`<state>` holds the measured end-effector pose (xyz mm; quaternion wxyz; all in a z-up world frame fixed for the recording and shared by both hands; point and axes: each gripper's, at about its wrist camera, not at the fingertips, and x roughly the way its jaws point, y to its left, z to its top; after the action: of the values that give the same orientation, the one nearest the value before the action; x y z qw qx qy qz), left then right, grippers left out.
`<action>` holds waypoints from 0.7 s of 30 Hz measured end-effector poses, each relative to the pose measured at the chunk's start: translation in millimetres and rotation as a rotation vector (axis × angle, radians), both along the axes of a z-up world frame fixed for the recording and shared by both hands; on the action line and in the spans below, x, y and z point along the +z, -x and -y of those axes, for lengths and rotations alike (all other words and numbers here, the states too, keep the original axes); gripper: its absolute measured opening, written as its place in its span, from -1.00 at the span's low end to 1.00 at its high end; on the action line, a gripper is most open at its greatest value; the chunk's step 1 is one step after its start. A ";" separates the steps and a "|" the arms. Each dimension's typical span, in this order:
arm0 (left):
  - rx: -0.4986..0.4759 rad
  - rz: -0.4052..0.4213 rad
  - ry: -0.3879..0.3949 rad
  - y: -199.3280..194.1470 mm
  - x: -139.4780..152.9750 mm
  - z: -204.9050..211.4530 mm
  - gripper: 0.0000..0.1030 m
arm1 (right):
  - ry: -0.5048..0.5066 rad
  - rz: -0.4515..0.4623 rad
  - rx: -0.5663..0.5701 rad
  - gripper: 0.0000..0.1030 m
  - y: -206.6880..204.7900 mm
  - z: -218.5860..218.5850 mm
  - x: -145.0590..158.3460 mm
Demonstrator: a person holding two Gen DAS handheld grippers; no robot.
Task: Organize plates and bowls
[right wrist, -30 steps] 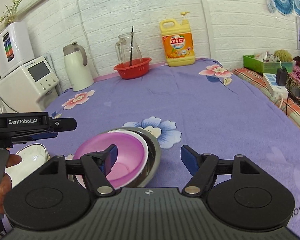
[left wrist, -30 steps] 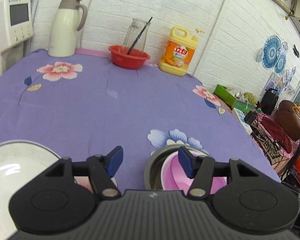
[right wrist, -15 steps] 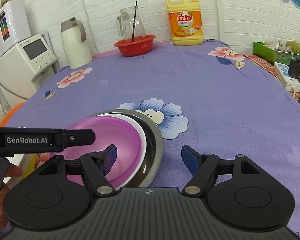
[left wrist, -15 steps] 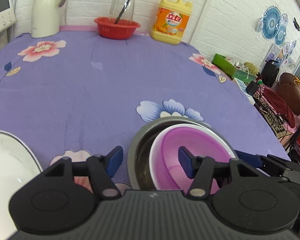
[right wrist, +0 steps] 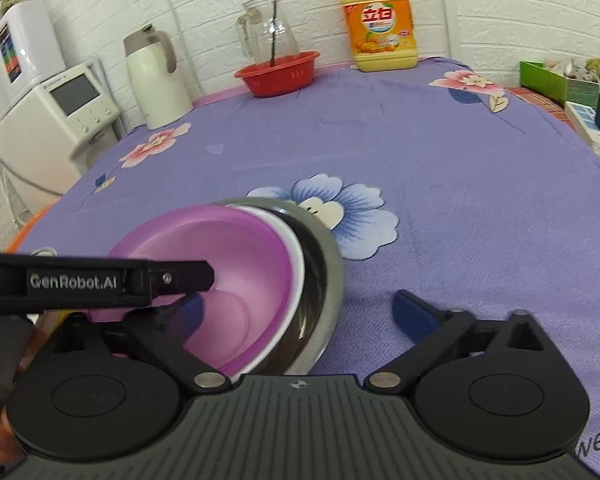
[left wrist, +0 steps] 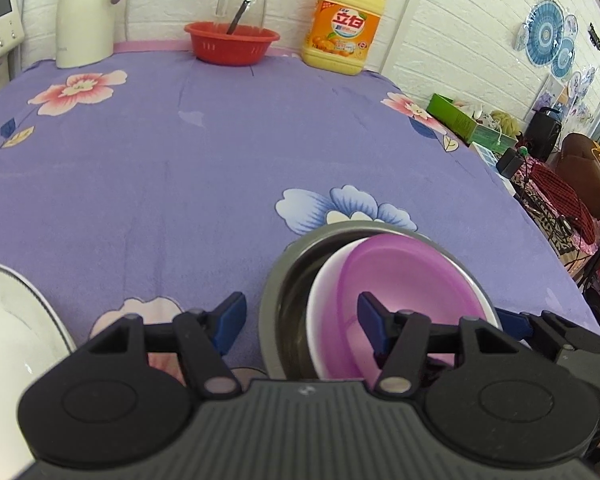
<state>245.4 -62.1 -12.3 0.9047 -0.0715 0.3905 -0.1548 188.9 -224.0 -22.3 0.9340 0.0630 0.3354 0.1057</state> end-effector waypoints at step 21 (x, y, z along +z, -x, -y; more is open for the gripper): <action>0.015 -0.054 0.098 8.0 -3.5 -1.3 -0.22 | -0.050 -0.001 -0.006 0.79 7.4 -5.2 7.2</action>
<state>237.3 -60.8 -15.8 0.8904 -0.1229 0.4060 -0.1652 181.5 -218.8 -15.1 0.9323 0.0875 0.3328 0.1114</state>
